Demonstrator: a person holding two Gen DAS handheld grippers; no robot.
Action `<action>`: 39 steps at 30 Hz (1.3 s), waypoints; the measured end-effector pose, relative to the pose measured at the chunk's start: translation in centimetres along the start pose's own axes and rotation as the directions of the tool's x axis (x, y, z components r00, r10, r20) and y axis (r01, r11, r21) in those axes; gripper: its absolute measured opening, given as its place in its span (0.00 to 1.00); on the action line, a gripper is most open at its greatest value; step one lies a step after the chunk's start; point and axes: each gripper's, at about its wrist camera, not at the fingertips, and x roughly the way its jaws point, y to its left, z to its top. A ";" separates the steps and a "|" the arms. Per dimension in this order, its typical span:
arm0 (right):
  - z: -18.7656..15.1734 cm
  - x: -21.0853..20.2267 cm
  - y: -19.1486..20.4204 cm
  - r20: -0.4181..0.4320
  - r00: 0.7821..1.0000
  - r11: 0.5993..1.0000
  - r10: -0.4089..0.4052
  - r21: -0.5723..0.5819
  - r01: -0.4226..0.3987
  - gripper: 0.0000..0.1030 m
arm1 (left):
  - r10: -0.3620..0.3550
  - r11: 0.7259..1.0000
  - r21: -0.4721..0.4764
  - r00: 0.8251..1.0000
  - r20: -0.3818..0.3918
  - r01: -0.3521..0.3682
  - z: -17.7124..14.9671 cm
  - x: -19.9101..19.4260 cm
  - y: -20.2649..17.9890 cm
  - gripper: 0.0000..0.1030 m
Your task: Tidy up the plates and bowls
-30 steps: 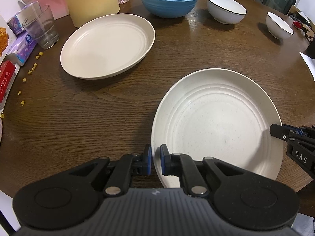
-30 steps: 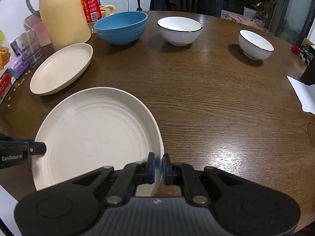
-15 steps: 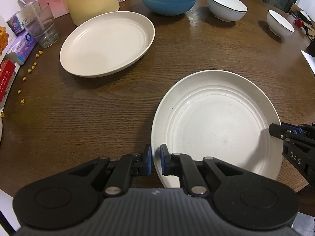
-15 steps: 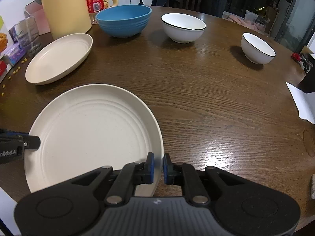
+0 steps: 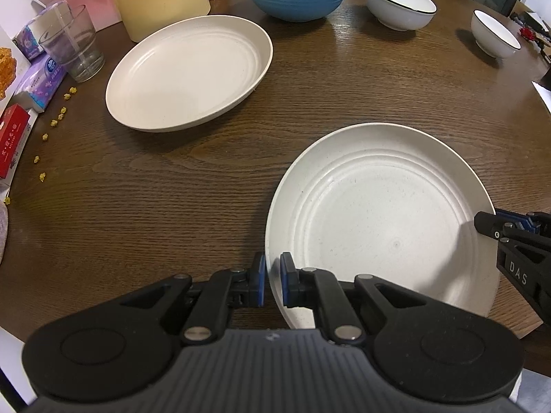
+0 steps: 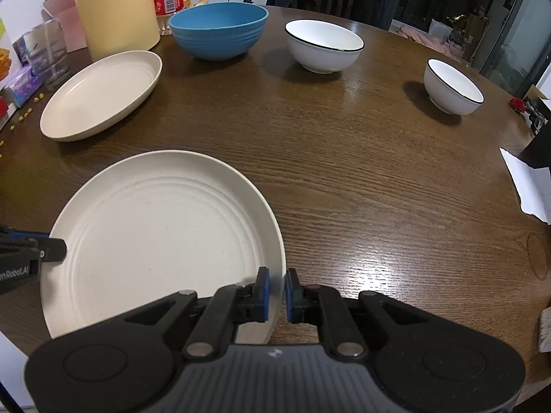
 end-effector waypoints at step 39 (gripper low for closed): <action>-1.7 -8.4 -1.5 0.139 0.986 0.985 0.092 0.133 -0.111 1.00 | -0.133 0.984 -0.080 0.952 0.277 0.160 -3.5 -8.8 5.2 1.00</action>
